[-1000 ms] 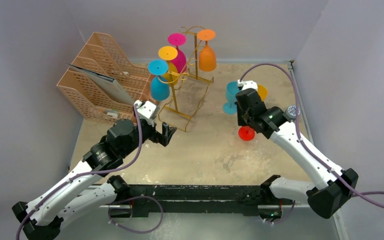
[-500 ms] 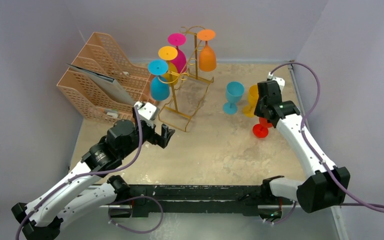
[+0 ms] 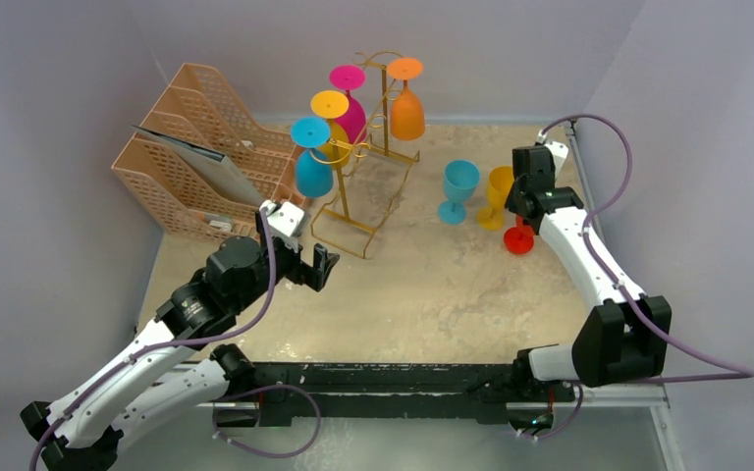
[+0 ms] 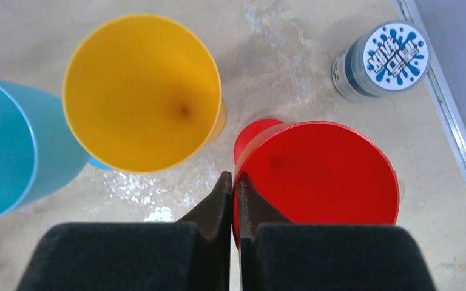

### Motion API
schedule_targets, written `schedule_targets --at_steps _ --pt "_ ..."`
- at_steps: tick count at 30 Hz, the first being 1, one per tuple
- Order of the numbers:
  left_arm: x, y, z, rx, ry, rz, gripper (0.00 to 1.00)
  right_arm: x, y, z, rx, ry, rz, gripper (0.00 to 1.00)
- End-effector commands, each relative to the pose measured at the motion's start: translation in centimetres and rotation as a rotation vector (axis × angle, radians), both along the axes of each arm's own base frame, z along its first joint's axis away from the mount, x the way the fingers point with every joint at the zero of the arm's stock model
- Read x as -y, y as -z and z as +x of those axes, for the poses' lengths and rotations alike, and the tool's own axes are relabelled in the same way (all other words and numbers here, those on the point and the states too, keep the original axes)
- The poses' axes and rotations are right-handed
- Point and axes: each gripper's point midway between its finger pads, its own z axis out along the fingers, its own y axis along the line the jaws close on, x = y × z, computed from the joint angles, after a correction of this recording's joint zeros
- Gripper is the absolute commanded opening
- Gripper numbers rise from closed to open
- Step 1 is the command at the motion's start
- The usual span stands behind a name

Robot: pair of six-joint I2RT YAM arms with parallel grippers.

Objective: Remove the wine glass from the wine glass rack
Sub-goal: Place the wine glass at the center of the board.

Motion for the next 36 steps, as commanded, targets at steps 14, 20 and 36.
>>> schedule_targets --at_steps 14,20,36 --pt "-0.3 -2.3 -0.1 0.036 -0.005 -0.021 1.00 1.2 -0.5 1.7 0.095 0.036 -0.013 0.00" --pt "-0.2 -2.2 -0.1 0.028 -0.003 -0.025 1.00 1.8 0.1 1.8 0.090 0.061 -0.025 0.00" --pt "-0.3 -1.9 -0.1 0.021 -0.004 -0.011 1.00 1.9 0.8 1.9 0.062 0.045 -0.025 0.04"
